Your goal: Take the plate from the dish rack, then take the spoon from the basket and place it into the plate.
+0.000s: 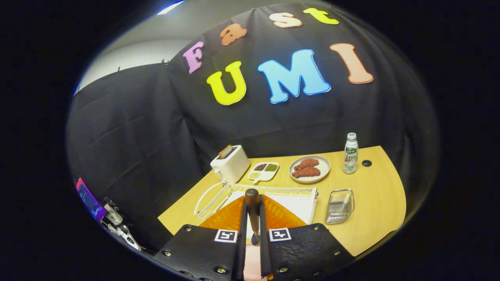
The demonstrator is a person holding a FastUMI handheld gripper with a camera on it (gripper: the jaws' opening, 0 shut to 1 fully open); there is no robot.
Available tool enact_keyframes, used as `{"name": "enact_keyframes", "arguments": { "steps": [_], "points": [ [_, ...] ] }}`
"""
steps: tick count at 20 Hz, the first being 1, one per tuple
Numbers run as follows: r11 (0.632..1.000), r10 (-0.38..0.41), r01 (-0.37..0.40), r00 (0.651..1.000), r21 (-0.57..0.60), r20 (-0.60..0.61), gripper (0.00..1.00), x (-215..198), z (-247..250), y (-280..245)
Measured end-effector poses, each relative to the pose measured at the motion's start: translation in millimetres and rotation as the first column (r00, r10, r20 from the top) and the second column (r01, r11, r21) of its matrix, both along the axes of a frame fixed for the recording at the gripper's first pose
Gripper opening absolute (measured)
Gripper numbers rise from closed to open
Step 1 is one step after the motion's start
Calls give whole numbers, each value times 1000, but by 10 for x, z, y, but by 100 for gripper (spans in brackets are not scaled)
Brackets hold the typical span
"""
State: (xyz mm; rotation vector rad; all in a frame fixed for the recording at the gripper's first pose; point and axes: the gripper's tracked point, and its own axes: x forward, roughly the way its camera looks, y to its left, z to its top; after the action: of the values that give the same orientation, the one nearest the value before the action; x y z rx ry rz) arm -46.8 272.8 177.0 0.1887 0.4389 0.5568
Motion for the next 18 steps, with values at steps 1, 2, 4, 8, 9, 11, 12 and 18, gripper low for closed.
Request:
{"name": "enact_keyframes", "arguments": {
  "steps": [1,2,4,8,9,11,12,18],
  "points": [
    [1000,18,-18,1000,-18,-12,15,-107,-162,93],
    [999,36,-37,999,-34,-21,15,-192,-287,177],
    [995,69,-70,998,-72,-16,15,-341,-581,345],
    [984,118,-110,992,-141,52,15,-531,-858,585],
    [981,128,-117,990,-156,62,15,-562,-924,635],
    [976,147,-136,987,-169,58,15,-617,-1039,726],
    [976,154,-144,987,-165,51,15,-633,-1075,766],
    [975,169,-163,985,-149,31,15,-725,-1324,841]
  ]
}}
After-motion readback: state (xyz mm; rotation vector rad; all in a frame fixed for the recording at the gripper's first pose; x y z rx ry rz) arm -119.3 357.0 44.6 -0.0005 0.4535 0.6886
